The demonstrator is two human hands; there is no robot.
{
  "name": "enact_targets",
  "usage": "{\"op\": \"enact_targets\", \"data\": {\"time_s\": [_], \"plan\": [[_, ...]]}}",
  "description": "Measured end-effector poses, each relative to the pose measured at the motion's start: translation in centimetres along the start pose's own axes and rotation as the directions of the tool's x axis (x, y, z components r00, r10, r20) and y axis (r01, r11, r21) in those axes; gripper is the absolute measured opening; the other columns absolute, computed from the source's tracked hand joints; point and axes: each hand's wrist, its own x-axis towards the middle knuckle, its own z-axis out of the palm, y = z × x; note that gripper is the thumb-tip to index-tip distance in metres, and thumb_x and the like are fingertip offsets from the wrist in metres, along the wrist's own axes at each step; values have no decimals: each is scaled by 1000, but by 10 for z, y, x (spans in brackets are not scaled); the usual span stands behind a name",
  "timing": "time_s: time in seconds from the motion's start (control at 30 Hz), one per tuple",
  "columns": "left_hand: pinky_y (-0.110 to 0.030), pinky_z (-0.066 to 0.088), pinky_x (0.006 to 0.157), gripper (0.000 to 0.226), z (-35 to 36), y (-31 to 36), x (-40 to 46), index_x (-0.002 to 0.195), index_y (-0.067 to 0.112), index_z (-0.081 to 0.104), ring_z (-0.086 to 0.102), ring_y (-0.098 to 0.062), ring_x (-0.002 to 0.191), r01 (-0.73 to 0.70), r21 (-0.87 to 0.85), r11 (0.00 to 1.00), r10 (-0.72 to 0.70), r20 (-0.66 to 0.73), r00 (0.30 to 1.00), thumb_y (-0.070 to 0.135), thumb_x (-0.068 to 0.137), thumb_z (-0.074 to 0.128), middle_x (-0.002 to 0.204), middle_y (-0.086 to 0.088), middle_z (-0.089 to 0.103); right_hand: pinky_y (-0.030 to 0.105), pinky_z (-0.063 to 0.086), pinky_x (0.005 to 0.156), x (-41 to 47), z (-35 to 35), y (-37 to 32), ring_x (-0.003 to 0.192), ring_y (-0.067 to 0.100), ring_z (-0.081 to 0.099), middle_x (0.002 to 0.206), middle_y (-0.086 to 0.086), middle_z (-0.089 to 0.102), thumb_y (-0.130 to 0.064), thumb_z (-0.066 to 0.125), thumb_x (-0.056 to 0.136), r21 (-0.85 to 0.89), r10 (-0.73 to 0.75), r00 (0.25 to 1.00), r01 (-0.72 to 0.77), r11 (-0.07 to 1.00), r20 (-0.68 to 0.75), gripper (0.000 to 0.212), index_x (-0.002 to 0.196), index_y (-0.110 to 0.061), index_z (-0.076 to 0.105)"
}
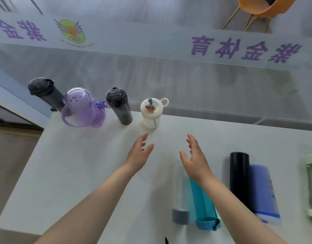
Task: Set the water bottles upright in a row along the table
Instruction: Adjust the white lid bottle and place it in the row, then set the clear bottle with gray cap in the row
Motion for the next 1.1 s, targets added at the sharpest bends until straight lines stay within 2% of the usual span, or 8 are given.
{"op": "enact_targets", "data": {"time_s": [0.17,0.33,0.5,0.63,0.73,0.83,1.0,1.1], "plan": [[-25,37,102,49,37,-18,-50,143,23,39,45,-9,124,39,29,999,-41,54,998,28,97,55,148,8,43,32,33,113,-57,-19,30,133,8,38,147,-10,38,-22,51,97,-30,-3,1000,4,1000,24,58,148,-31,25],[-27,39,101,50,71,-32,-95,143,21,40,46,-14,128,100,76,992,-107,103,989,28,97,56,146,5,44,22,38,105,-102,-16,56,123,4,44,142,-10,41,-16,52,95,-27,-23,992,27,999,120,55,146,-27,32],[-24,40,97,52,92,-43,-132,144,18,38,50,-13,121,148,46,988,-153,120,981,22,96,57,144,0,45,18,42,94,-129,-5,68,111,0,50,144,-14,37,-21,49,95,-56,-1,967,16,998,254,58,145,-37,26],[-23,43,93,54,102,-51,-152,146,21,35,51,-14,121,177,21,984,-178,128,976,19,96,56,144,-1,43,28,39,106,-137,1,69,127,12,45,153,-6,30,-24,50,93,-154,40,944,12,988,329,67,150,-34,16],[-29,46,99,58,106,-56,-162,148,25,31,53,-15,120,190,-4,982,-187,157,970,20,96,56,141,1,41,29,35,108,-140,5,68,134,17,41,158,-3,23,-27,54,93,-190,52,920,25,982,389,75,152,-33,9],[-29,49,98,57,110,-59,-167,147,29,31,56,-10,111,198,-42,979,-190,156,969,16,97,55,136,1,41,31,31,111,-144,8,68,140,21,36,161,0,14,-27,58,90,-246,37,903,77,966,428,83,153,-31,5],[-35,52,97,55,113,-62,-173,143,33,37,59,-15,110,177,-37,984,-172,115,978,13,95,55,131,1,47,37,32,112,-153,9,74,142,26,33,163,5,7,-29,61,88,-329,32,904,122,936,427,87,154,-29,4],[-36,56,92,50,114,-61,-177,140,34,42,62,-16,105,168,-67,983,-161,96,982,12,96,51,125,1,51,36,34,110,-156,5,75,141,24,34,161,4,13,-33,61,88,-303,-9,919,139,943,393,84,153,-28,8]]}}
